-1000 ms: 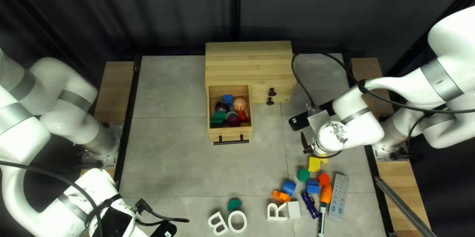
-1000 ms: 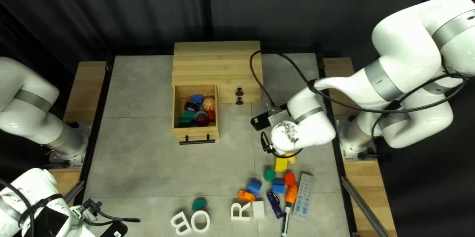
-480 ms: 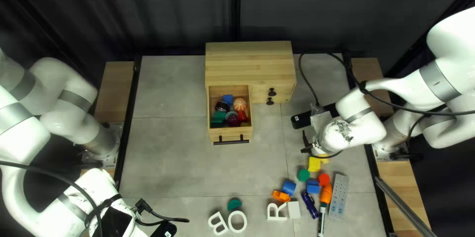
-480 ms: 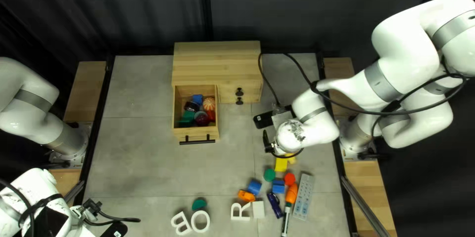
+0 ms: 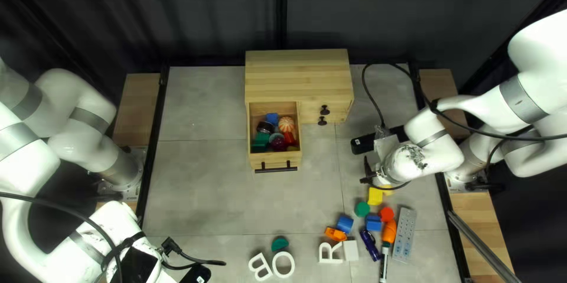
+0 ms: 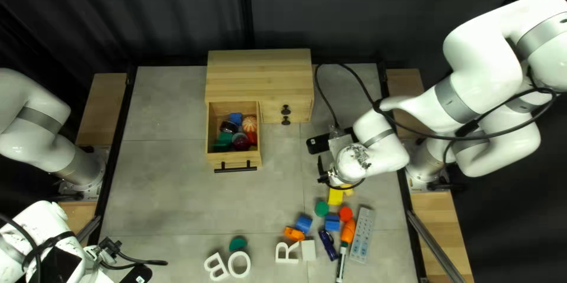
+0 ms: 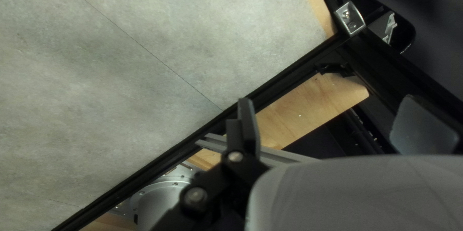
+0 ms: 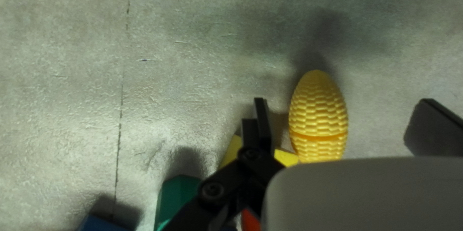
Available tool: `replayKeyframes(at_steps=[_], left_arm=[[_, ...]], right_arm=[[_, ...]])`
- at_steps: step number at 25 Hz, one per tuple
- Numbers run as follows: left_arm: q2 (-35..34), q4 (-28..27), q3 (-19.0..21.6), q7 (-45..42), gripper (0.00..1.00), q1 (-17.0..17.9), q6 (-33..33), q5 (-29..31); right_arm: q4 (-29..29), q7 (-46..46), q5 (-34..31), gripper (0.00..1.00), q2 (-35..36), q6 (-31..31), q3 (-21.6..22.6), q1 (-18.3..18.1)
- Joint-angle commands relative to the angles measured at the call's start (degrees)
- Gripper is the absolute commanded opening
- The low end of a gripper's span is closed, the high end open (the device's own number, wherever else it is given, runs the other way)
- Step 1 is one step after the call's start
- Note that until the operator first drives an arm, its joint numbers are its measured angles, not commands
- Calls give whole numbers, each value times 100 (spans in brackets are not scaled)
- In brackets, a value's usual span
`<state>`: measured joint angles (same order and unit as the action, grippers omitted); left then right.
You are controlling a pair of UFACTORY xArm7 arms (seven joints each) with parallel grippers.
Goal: Open drawers and place objects into drawer and close
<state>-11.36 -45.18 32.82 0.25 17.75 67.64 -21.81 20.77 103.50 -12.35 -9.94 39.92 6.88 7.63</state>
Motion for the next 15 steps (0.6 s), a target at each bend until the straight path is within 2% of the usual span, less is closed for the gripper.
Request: replayKeyframes(at_steps=[1, 3, 4, 10, 13, 14, 15], left_arm=[[0, 0, 0, 0, 100, 0, 0, 0], [0, 0, 0, 0, 100, 0, 0, 0], [0, 0, 0, 0, 100, 0, 0, 0], [0, 0, 0, 0, 100, 0, 0, 0], [0, 0, 0, 0, 100, 0, 0, 0], [0, 0, 0, 0, 100, 0, 0, 0], [0, 0, 0, 0, 100, 0, 0, 0]], right_arm=[[-46, 79, -26, 94, -58, -5, 2, -20], [-46, 115, -44, 84, -14, -45, 5, -29], [-51, 128, -49, 83, 9, -71, 5, -32], [-146, 177, -23, 89, -81, -76, 1, -35], [-203, 222, -56, 85, -122, -83, 3, -52], [-209, 234, -66, 27, -111, -97, 3, -57], [-213, 255, -82, 13, -82, -124, 5, -65]])
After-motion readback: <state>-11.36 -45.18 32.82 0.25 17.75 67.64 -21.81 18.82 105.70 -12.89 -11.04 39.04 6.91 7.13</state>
